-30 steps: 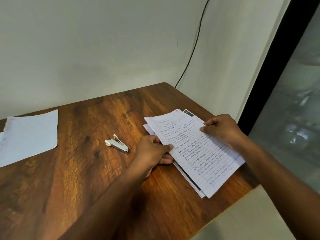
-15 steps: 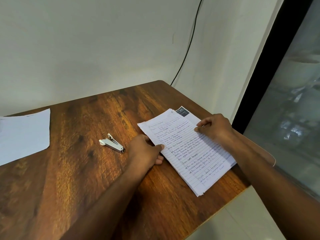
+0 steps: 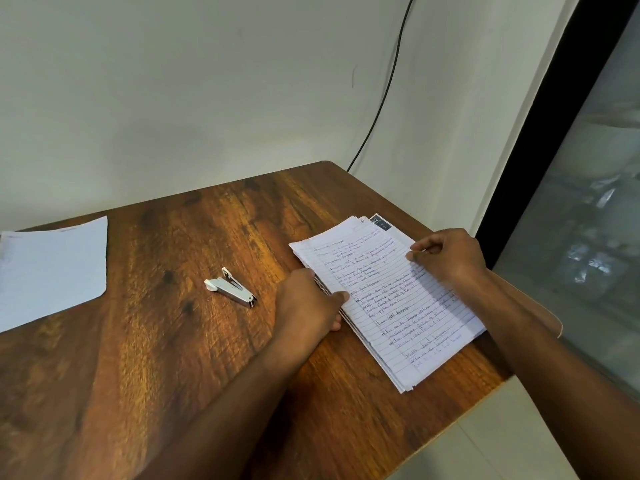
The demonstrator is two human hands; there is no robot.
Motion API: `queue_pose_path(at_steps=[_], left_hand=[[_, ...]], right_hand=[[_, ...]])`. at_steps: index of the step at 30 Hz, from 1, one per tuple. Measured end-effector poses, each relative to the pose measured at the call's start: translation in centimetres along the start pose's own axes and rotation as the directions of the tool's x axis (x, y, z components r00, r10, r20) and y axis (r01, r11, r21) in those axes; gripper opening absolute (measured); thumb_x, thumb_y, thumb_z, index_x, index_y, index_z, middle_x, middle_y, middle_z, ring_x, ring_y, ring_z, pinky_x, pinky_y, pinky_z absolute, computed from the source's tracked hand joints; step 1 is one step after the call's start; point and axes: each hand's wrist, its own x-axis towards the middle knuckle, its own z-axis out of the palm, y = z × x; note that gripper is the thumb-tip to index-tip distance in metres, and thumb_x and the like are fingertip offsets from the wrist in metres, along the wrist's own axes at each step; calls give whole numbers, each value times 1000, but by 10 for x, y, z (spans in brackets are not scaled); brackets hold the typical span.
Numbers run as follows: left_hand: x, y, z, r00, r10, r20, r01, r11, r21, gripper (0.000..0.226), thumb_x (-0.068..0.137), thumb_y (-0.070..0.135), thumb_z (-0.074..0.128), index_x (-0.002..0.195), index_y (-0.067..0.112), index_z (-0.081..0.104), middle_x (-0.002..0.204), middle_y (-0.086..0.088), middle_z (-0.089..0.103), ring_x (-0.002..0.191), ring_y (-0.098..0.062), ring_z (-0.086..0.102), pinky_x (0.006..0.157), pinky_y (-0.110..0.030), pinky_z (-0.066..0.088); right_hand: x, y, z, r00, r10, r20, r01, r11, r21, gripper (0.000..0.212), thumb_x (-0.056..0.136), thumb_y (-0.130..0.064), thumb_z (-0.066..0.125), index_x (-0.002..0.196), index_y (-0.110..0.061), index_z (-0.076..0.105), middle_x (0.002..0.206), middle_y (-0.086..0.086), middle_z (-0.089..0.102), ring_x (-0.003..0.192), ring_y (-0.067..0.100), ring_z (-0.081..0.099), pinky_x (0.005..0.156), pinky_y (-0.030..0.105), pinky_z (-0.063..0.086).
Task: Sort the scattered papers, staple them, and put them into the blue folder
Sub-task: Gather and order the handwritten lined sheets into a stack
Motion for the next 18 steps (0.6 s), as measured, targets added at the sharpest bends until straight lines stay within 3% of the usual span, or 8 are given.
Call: queue_pose_path(at_steps=[8, 13, 15, 18], left_hand=[[-5, 1, -4, 997, 75, 9, -76, 987, 143, 17, 94, 23, 79, 107, 20, 69, 65, -1, 71, 44, -17, 68, 41, -24, 49], [-4, -1, -7, 996, 87, 21, -89, 977, 192, 14, 94, 26, 79, 101, 22, 68, 63, 1, 71, 45, -21, 69, 45, -30, 54], [-3, -4, -8, 994, 106, 20, -108, 970, 219, 16, 93, 29, 80, 103, 21, 70, 71, -1, 75, 51, -21, 70, 53, -32, 59], [-3, -6, -9, 991, 130, 15, -130, 960, 249, 27, 91, 35, 81, 112, 21, 72, 96, -4, 79, 75, -24, 75, 69, -37, 64]], right_hand=[[-5, -2, 4, 999, 15, -45, -16, 1000, -26, 13, 86, -37, 84, 93, -28, 79, 95, -8, 75, 91, 14, 69, 86, 46, 61], [-8, -10, 10, 999, -13, 43, 20, 989, -143, 25, 87, -41, 82, 106, -26, 79, 103, -8, 76, 88, 12, 68, 85, 42, 60], [-7, -13, 11, 997, -24, 75, 34, 989, -143, 23, 87, -38, 83, 106, -25, 79, 103, -8, 76, 89, 12, 67, 89, 42, 59], [-3, -17, 12, 996, -8, 87, 20, 991, -133, 19, 89, -33, 82, 105, -24, 79, 103, -7, 74, 92, 13, 67, 91, 42, 58]])
